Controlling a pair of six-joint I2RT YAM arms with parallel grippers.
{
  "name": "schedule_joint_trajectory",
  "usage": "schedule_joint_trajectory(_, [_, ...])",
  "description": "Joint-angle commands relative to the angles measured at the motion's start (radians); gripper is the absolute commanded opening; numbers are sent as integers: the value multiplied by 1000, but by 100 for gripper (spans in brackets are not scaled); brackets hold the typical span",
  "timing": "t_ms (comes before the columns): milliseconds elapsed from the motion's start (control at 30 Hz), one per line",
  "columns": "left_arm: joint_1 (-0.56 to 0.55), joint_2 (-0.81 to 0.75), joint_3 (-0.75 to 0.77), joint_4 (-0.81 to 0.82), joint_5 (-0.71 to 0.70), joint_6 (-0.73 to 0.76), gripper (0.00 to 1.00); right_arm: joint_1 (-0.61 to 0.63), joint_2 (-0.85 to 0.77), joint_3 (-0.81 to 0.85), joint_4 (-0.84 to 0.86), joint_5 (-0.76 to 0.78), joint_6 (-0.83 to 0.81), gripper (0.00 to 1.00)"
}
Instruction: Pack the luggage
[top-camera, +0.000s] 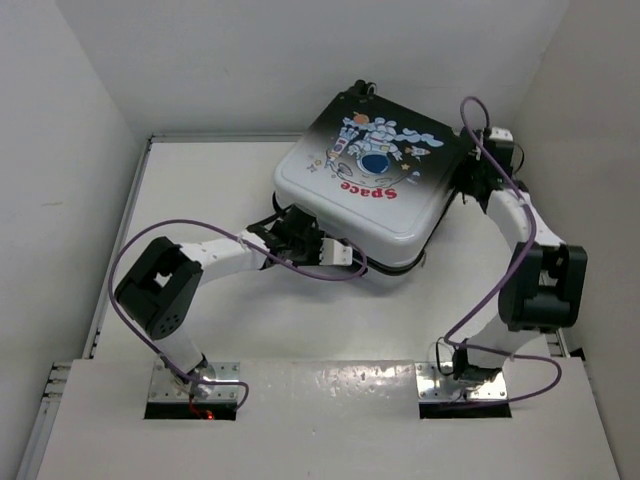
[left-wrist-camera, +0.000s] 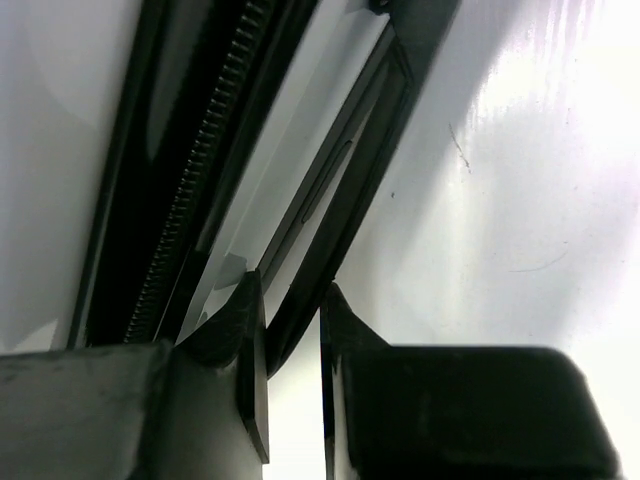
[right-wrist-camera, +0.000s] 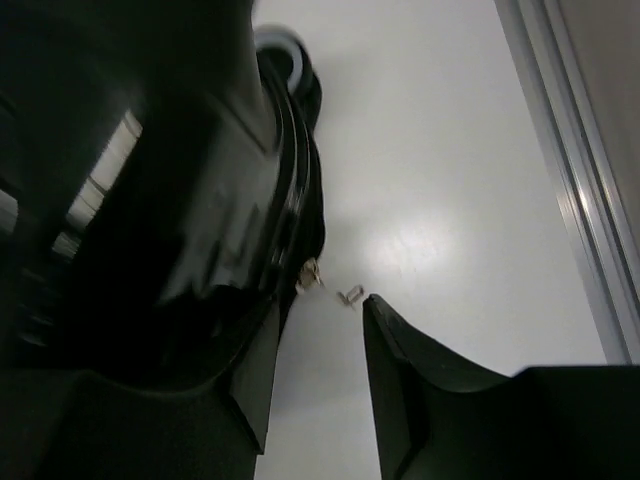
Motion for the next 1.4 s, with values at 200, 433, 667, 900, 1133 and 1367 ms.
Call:
schedule_joint_trajectory(200, [51, 83, 10, -332, -7, -313, 0, 256, 296, 478, 117, -198, 50, 42])
schedule_joint_trajectory(433, [83, 226, 205, -321, 99, -465, 0, 158, 261, 430, 99, -326, 23, 42])
schedule_joint_trajectory(667, [83, 269, 259, -343, 145, -430, 0, -75, -31, 102, -30, -821, -434, 35])
schedule_joint_trajectory(900, [97, 258, 250, -406, 143, -323, 0, -162, 42, 100, -192, -1069, -860, 38])
schedule_joint_trajectory(1133, [231, 238, 250, -512, 197, -183, 0, -94, 106, 63, -225, -1189, -1123, 52])
schedule_joint_trajectory(1367, [288, 247, 271, -602, 227, -76, 0, -48, 132, -57, 177, -1244, -951, 52])
